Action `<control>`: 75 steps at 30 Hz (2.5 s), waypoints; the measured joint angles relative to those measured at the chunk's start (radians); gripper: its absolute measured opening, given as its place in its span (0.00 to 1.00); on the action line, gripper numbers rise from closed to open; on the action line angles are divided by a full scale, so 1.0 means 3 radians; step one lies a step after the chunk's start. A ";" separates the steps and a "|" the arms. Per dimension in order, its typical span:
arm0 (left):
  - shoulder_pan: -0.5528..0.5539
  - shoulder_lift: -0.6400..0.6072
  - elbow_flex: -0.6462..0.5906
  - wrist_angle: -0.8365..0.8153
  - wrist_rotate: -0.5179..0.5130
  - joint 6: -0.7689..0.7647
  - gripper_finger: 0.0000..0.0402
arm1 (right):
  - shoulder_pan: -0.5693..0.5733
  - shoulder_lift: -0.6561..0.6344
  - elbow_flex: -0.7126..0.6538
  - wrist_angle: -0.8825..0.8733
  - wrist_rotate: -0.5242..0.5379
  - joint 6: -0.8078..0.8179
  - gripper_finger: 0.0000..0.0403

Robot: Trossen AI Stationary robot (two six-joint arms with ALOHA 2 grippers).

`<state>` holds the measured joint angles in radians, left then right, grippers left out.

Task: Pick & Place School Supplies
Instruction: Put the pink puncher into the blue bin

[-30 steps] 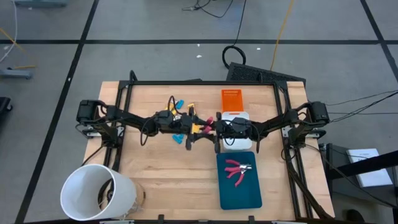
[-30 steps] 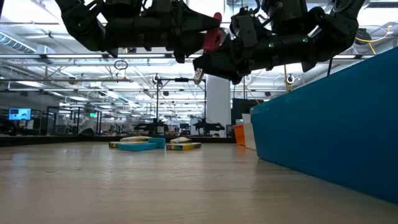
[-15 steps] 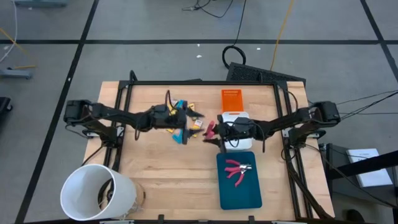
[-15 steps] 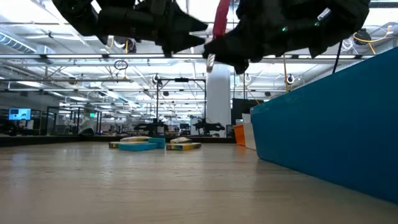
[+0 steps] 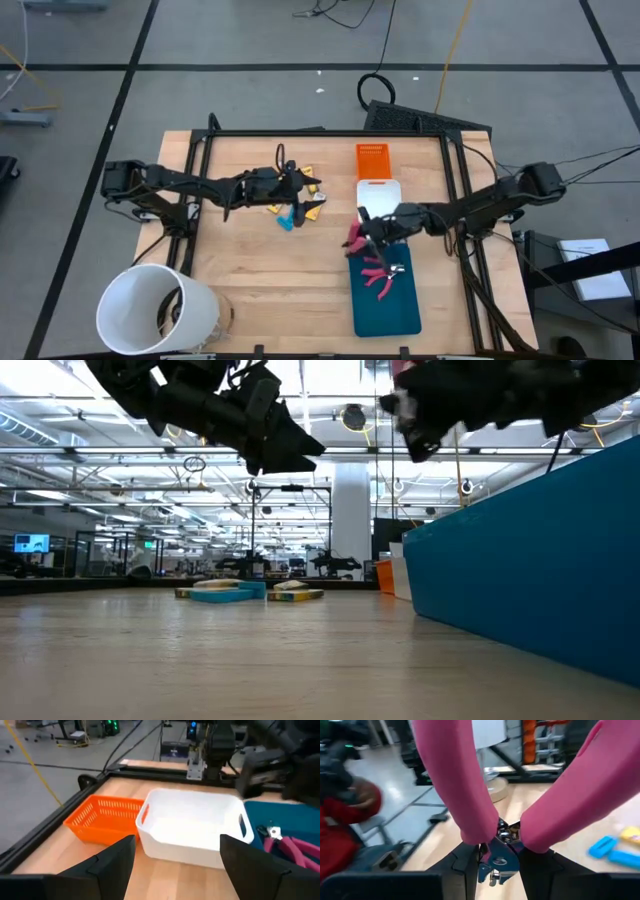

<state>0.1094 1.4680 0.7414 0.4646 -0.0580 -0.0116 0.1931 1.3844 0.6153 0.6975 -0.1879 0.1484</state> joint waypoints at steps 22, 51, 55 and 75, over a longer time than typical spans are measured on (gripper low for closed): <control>0.0001 0.0005 -0.0041 -0.0099 0.0008 -0.0283 0.73 | 0.1000 -0.0097 -0.0704 0.0127 0.0532 0.0864 0.26; 0.0002 0.0005 -0.0047 -0.0167 0.0008 -0.0298 0.73 | 0.1118 0.0439 -0.0720 0.0418 0.0621 0.1073 0.40; 0.0002 0.0005 -0.0047 -0.0167 0.0008 -0.0298 0.73 | 0.1118 0.0439 -0.0719 0.0418 0.0621 0.1074 0.41; 0.0001 0.0005 -0.0047 -0.0167 0.0008 -0.0320 0.73 | 0.1080 0.0425 -0.0641 0.0796 0.0698 0.1087 0.38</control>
<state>0.1097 1.4696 0.7273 0.4145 -0.0555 -0.1076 0.5170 1.5117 0.4229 0.9364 0.0214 0.4747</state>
